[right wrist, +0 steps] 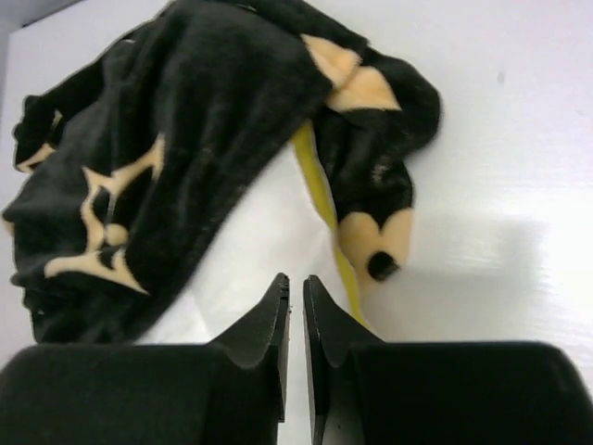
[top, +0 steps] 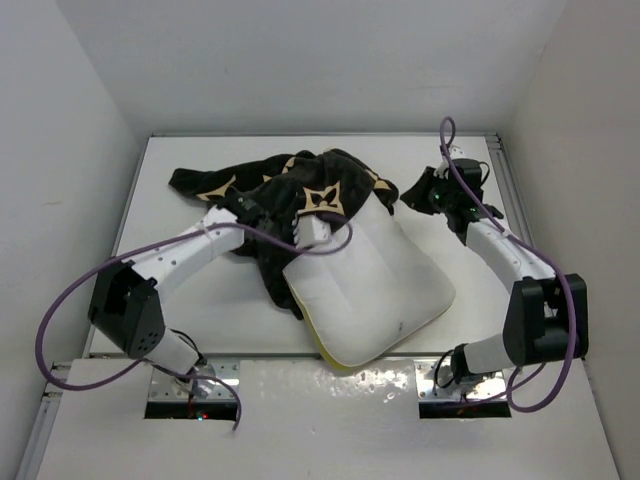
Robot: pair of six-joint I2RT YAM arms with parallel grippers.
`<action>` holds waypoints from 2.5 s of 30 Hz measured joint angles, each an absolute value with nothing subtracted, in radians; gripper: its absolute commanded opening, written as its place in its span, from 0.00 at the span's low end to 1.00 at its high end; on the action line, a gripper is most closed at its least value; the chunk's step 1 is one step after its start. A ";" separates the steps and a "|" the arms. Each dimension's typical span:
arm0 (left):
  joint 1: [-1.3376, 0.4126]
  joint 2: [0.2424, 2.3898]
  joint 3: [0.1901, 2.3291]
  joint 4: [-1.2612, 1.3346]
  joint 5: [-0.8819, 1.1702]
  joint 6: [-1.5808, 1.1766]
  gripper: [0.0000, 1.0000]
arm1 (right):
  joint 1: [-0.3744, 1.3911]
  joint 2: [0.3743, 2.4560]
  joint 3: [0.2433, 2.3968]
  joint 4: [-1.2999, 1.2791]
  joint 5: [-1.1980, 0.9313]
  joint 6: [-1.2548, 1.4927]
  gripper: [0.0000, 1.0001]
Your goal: Put the pillow into the pillowcase
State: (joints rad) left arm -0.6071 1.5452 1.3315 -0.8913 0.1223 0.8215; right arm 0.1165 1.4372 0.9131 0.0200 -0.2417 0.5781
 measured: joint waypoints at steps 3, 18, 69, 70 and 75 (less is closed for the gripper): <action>-0.631 1.475 1.110 -0.918 0.065 0.926 0.00 | 0.081 1.433 0.901 -0.013 -0.258 0.571 0.20; -0.666 0.912 0.485 -0.559 -0.037 1.491 0.43 | 0.083 1.364 0.758 -0.036 -0.319 0.581 0.48; -0.625 1.287 0.936 -0.418 0.447 1.157 0.00 | -0.030 1.196 1.057 -0.569 -0.279 0.319 0.81; -0.622 1.280 0.964 -0.427 0.459 1.121 0.00 | -0.030 1.171 1.097 -0.606 -0.287 0.297 0.77; -0.619 1.273 1.070 -0.436 0.491 0.935 0.00 | -0.005 1.036 1.142 -0.728 -0.406 0.204 0.70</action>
